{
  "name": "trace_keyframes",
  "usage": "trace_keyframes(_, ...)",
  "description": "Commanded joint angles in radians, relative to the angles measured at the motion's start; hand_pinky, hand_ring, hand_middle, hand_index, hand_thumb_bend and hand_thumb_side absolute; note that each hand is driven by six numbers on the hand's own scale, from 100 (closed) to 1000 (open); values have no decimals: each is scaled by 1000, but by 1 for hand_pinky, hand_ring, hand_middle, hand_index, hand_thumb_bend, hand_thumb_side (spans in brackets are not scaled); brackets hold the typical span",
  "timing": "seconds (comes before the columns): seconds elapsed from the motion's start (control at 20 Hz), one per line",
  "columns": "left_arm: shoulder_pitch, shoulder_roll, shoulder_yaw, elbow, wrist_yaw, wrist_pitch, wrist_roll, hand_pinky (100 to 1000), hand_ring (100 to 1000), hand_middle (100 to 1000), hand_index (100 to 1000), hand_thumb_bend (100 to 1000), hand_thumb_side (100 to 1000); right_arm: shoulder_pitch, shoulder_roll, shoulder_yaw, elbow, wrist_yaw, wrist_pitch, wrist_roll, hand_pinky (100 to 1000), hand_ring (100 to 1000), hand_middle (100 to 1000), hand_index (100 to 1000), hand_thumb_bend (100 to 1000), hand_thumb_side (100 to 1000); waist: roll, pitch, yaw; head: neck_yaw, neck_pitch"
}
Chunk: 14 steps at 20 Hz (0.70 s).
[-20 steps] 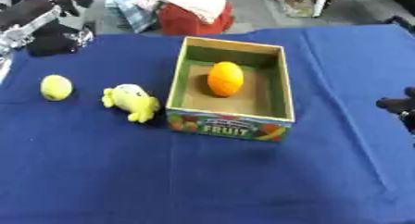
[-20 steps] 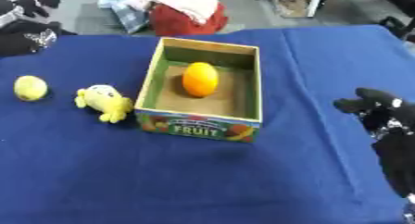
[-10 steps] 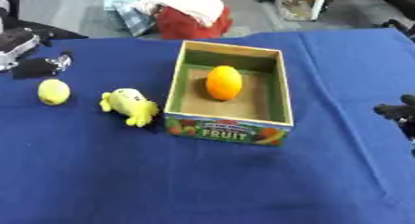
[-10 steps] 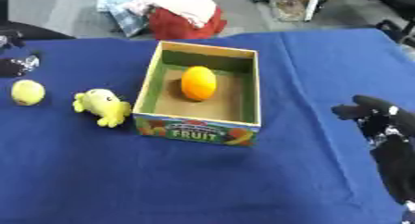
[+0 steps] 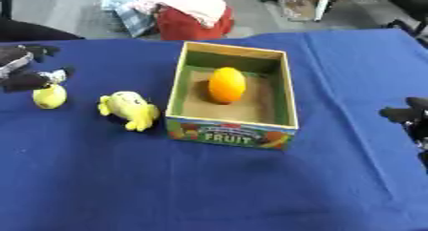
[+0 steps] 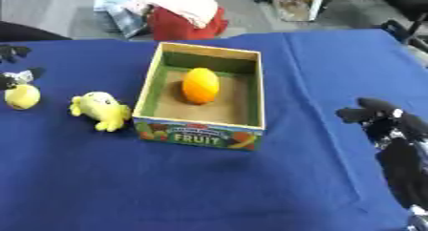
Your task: Pick up objects on the table and place them in the box.
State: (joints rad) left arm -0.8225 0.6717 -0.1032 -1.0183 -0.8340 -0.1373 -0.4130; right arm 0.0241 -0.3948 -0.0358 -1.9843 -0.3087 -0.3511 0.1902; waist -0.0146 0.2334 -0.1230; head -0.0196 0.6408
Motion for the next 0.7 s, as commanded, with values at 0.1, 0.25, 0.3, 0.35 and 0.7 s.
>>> trace_keyframes(0.1,-10,51,19,-2,-41,-3,-19,890,881,872,997,376,948,-4,-7,-4,-16,9,4,-6,952,785,622,839,100,1000,3,-13,1,-3,0)
trace_keyframes(0.25,-5,53,24,3,-78,-2,-12,891,885,874,998,339,857,-4,-3,-5,-16,12,7,-6,952,786,622,839,100,1000,3,-12,-1,4,13)
trace_keyframes(0.3,-4,53,25,4,-89,-2,-9,892,887,875,999,340,844,-4,-2,-5,-16,13,8,-6,952,786,621,839,100,1000,4,-11,-1,7,21)
trace_keyframes(0.35,-3,54,25,5,-99,-2,-4,895,891,878,1000,343,830,-4,-1,-5,-16,14,9,-7,952,786,621,839,100,1000,4,-10,-1,10,26)
trace_keyframes(0.7,3,59,26,8,-166,-7,24,909,907,890,1000,364,786,-7,6,-4,-16,20,17,-6,953,788,621,840,100,1000,7,-7,0,27,49)
